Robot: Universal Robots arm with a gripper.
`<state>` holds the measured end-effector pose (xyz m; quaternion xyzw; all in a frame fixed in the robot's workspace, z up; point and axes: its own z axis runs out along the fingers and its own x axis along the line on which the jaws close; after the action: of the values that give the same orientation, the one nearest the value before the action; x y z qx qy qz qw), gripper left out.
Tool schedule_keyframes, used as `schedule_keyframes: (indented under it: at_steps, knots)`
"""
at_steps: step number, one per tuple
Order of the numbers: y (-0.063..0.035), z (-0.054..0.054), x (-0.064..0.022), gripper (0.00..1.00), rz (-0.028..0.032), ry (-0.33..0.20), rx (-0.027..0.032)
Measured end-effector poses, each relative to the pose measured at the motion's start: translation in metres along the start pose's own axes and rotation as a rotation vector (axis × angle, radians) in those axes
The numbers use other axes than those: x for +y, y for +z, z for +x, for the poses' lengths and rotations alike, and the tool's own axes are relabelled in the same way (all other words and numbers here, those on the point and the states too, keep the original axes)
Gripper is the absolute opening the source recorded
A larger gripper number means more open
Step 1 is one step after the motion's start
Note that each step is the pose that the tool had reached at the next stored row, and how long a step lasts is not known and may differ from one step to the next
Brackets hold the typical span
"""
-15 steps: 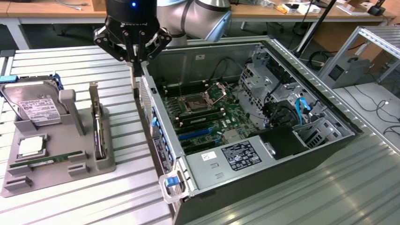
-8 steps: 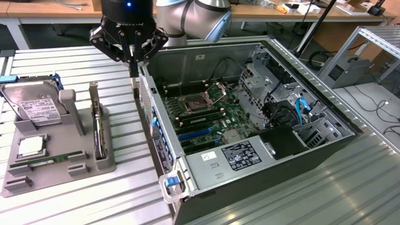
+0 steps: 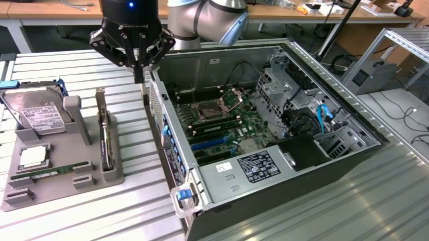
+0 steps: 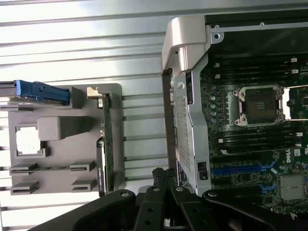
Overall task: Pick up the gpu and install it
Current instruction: 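Reach for the gpu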
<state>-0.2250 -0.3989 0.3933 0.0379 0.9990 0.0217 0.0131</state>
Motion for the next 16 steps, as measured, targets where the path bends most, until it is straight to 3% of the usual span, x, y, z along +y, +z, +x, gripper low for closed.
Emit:
schedule_keyframes:
  at_steps: [16]
  knots:
    - [-0.0005,0.018,-0.0013,0.11,0.0,0.0,0.0]
